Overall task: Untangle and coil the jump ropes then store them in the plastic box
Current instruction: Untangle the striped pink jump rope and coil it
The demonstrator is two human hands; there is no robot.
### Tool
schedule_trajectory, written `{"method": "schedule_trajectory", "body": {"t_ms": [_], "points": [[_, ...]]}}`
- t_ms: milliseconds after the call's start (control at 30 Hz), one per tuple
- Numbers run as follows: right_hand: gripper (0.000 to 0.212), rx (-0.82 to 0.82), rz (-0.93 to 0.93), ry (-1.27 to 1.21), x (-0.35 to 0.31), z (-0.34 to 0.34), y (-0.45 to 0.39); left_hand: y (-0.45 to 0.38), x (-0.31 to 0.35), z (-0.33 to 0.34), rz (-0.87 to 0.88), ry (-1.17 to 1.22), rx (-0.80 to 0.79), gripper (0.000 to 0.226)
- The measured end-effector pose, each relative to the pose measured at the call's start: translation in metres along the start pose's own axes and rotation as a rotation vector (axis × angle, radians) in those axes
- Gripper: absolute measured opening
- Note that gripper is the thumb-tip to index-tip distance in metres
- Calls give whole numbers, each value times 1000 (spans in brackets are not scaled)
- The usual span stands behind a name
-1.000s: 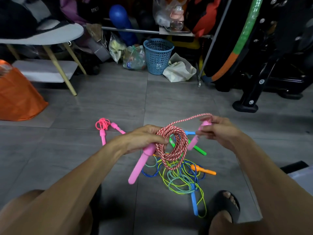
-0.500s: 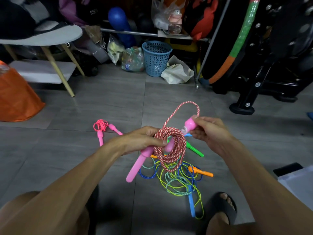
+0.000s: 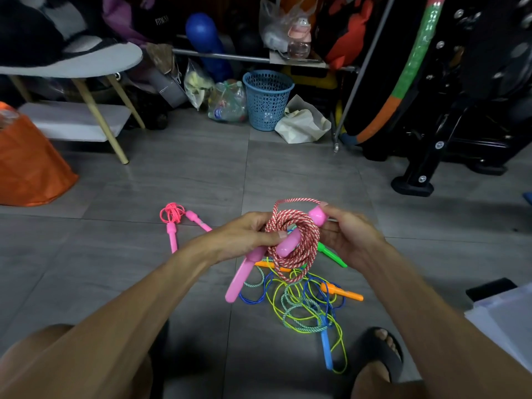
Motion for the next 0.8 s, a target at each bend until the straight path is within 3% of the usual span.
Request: {"method": "schedule_trajectory", "body": {"t_ms": [133, 267, 467, 567, 633, 733, 800], "points": [[16, -117, -14, 32, -1, 10, 3, 0, -1, 1, 4, 36, 11, 13], [14, -304, -105, 251, 0, 25, 13, -2, -5, -3, -5, -37, 104, 14], [44, -305, -198, 432, -10, 23, 19, -2, -2, -13, 92, -62, 284, 2], [48, -420, -247, 560, -6, 27, 28, -2, 4, -14, 161, -60, 330, 20], [56, -470, -213, 639, 2, 29, 29, -2, 7, -12, 185, -85, 344, 16], [78, -521, -77, 548, 13, 34, 27, -3, 8, -13, 194, -74, 396, 21], [74, -403, -81, 434, 8, 35, 24, -5, 8, -18, 188, -94, 477, 23]]}}
Point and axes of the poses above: each hand's wrist, its own y-axis away from the middle knuckle, its own z-axis out of the palm, x = y × z, the point moved 6 cm from there along -y, towards the middle knuckle, and after that the axes turned 1 degree about x, right-handed, at the moved point
